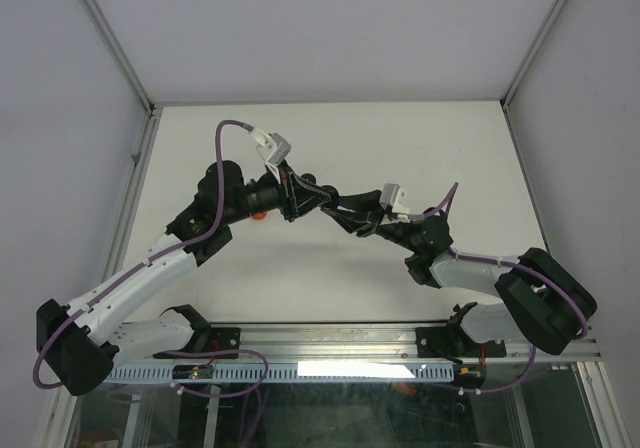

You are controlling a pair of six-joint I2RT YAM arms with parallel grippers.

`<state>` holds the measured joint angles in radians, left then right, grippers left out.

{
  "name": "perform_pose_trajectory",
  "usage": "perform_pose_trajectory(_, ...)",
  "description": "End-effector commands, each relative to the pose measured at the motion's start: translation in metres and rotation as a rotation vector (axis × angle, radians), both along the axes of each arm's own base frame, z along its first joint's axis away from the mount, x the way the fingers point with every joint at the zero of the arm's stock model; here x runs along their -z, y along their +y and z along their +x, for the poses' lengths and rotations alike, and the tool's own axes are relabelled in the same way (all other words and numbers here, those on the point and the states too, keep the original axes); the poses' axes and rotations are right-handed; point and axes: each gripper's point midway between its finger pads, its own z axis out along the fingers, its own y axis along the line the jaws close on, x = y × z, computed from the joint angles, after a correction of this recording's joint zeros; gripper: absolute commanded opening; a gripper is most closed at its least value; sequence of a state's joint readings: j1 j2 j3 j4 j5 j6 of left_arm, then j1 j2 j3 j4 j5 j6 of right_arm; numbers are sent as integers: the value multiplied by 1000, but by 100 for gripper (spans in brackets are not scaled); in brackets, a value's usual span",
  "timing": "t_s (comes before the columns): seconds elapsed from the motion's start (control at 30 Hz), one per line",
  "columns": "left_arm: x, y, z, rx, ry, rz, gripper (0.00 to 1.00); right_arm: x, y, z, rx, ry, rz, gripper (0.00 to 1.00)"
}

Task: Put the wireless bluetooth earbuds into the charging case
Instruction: Place the earbud in the charging case.

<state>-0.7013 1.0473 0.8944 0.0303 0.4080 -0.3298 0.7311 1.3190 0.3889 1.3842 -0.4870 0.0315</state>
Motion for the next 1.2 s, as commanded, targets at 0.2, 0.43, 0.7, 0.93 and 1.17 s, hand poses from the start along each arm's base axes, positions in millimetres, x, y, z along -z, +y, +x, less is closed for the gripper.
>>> perform_pose_trajectory(0.2, -8, -3, -4, 38, -6, 32, 4, -30, -4, -8, -4, -95, 69, 0)
perform_pose_trajectory(0.43, 2, -4, -1, 27, 21, 61, 10, -31, -3, -10, -15, -99, 70, 0)
perform_pose_trajectory(0.7, 3, 2, 3, -15, 12, 76, 26, -32, -3, -13, -32, -100, 72, 0)
perform_pose_trajectory(0.93, 2, 0, 6, -11, 8, 80, 35, -33, -1, -17, -59, -99, 71, 0)
perform_pose_trajectory(1.17, -3, -3, 9, -10, -6, 82, 38, -29, 3, -18, -79, -97, 53, 0)
